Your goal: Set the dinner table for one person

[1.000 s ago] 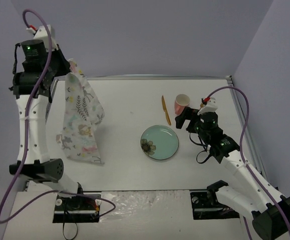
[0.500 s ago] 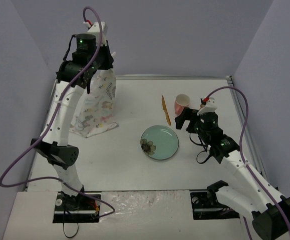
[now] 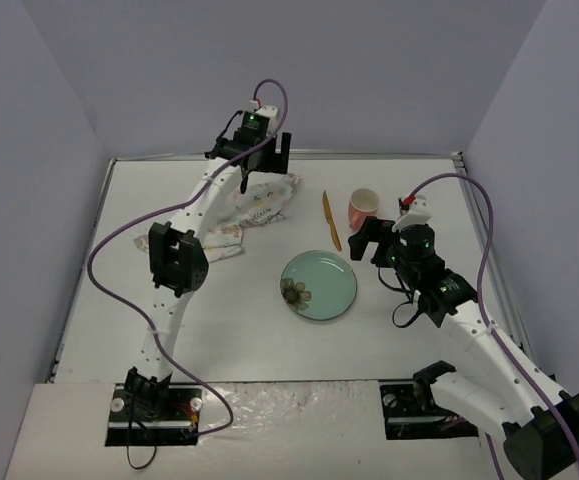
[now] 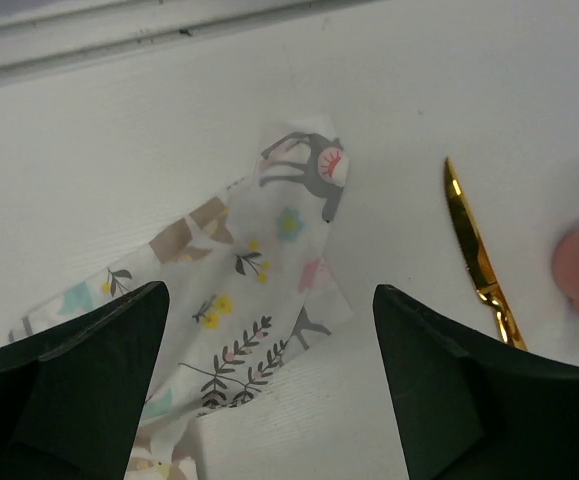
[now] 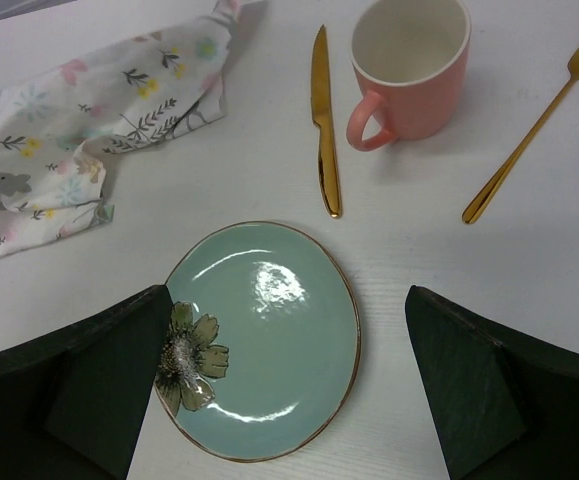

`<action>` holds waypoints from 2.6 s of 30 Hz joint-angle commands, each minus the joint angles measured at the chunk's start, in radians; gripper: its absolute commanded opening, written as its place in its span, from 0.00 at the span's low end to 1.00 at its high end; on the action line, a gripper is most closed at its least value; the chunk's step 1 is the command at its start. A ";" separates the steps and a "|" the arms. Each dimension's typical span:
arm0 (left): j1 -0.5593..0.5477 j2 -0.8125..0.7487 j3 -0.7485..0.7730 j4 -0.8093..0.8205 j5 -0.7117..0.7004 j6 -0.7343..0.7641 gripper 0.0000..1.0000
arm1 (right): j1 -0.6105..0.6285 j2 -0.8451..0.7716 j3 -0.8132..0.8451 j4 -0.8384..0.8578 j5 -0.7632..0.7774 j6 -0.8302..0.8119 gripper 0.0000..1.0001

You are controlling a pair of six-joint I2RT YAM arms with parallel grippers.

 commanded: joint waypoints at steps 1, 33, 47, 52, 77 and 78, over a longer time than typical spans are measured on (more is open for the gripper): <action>0.012 -0.238 -0.029 0.003 -0.075 -0.070 0.80 | 0.006 0.030 0.029 0.062 -0.023 -0.042 1.00; 0.204 -0.862 -1.511 0.364 -0.162 -0.641 0.74 | 0.071 0.756 0.545 0.222 -0.108 -0.022 1.00; 0.214 -0.718 -1.445 0.415 -0.222 -0.674 0.66 | 0.073 0.795 0.545 0.267 -0.138 -0.037 1.00; 0.217 -0.674 -1.438 0.422 -0.227 -0.687 0.60 | 0.075 0.804 0.540 0.282 -0.145 -0.031 1.00; 0.219 -0.760 -1.291 0.148 -0.364 -0.537 0.00 | 0.080 0.992 0.623 0.376 -0.072 -0.016 0.95; 0.219 -0.782 -1.283 0.124 -0.368 -0.518 0.00 | 0.081 1.004 0.629 0.384 -0.069 -0.014 0.94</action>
